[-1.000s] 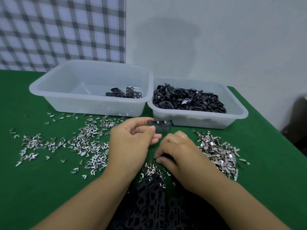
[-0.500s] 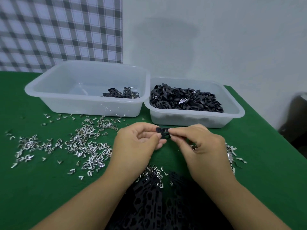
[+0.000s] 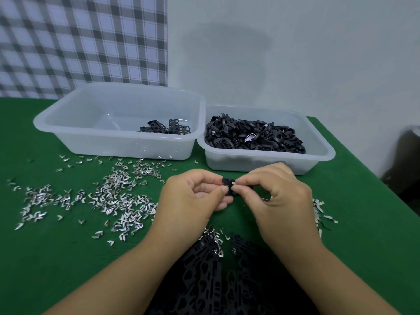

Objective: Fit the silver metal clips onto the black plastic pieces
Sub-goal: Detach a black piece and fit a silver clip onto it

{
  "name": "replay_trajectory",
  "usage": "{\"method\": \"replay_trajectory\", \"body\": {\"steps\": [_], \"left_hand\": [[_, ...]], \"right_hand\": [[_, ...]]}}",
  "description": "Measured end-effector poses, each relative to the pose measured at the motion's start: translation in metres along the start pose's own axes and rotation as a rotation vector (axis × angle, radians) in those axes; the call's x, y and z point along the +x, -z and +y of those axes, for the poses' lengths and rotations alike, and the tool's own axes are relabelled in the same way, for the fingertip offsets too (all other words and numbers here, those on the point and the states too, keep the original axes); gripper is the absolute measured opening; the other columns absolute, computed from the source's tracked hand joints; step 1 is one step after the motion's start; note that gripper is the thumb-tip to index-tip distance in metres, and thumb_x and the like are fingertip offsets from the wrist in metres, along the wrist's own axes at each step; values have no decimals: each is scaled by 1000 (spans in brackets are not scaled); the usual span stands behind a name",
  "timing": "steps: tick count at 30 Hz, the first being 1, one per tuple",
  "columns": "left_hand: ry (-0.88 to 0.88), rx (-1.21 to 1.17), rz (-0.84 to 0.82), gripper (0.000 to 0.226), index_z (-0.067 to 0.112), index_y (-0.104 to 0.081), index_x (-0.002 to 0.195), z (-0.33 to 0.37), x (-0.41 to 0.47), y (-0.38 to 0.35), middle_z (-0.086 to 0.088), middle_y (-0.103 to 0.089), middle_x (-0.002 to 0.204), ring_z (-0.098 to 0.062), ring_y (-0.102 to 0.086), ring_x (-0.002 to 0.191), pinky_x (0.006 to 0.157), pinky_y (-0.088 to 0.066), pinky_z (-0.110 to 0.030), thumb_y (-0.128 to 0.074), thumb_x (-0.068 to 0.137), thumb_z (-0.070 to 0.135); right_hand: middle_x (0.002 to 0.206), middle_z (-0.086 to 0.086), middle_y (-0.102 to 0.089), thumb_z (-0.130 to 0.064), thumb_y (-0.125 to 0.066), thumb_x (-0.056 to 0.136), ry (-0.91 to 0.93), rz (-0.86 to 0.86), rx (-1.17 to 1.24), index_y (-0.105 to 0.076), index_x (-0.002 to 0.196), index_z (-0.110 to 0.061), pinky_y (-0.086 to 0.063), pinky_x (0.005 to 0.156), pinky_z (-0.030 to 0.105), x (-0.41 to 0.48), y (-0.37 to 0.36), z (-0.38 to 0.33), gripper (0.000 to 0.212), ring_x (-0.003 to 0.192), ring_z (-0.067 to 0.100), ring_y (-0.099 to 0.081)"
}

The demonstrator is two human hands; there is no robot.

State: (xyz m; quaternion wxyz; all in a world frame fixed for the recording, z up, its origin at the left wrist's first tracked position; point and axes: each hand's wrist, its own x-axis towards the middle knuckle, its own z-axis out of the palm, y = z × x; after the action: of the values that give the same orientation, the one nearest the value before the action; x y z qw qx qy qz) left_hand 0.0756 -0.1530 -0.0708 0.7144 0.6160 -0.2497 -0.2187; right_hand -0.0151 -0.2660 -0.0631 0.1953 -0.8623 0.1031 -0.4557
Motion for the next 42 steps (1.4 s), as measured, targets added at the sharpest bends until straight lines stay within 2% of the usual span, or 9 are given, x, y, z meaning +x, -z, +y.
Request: {"method": "replay_trajectory", "body": {"steps": [12,21,26,29,32,35,42], "left_hand": [[-19,23,-4,16,9,-70,74,3,-3,-3,-11,-73,68,-15,-73,63,56,-54,-15,-69,78,-7],[-41,55,-17,24,14,-70,69,4,-4,-4,-11,-73,67,-14,-72,61,56,-55,-16,-69,78,-9],[-82,110,-13,22,14,-70,72,2,-3,-2,-6,-74,68,-13,-72,63,58,-55,-16,-68,79,-7],[-135,197,-17,23,18,-70,78,0,-3,-1,-2,-74,69,-10,-72,65,60,-54,-15,-67,81,-5],[-200,250,-9,35,30,-57,84,-2,-3,0,-3,-71,69,-11,-72,64,62,-55,-18,-66,82,-4],[-265,333,-3,40,31,-47,84,-4,-2,2,1,-71,70,-10,-71,62,63,-57,-20,-66,82,-4],[-317,380,-8,35,28,-51,84,-5,-2,3,7,-72,72,-8,-70,64,67,-57,-22,-68,80,-2]], "right_hand": [[70,-2,-63,-5,-79,70,59,-5,-106,-70,70,-10,-44,69,27,0,0,1,9,74,19,-54],[70,-2,-62,-6,-77,72,97,-66,-168,-68,70,-10,-38,71,18,-1,0,2,10,75,17,-50],[71,-6,-65,-8,-79,70,13,-119,-59,-71,72,-15,-44,71,24,2,2,2,10,76,17,-56],[80,-12,-63,-13,-77,73,-89,-178,35,-72,83,-18,-42,76,18,4,4,2,13,85,12,-55],[90,-14,-62,-12,-72,78,-150,-259,126,-72,97,-21,-39,83,14,4,3,3,21,93,9,-53],[91,-17,-63,-11,-69,80,-179,-324,185,-72,93,-22,-38,82,12,3,3,2,17,93,5,-52],[86,-20,-59,-16,-61,83,-120,-353,116,-67,87,-23,-37,83,14,3,2,2,10,91,6,-49]]}}
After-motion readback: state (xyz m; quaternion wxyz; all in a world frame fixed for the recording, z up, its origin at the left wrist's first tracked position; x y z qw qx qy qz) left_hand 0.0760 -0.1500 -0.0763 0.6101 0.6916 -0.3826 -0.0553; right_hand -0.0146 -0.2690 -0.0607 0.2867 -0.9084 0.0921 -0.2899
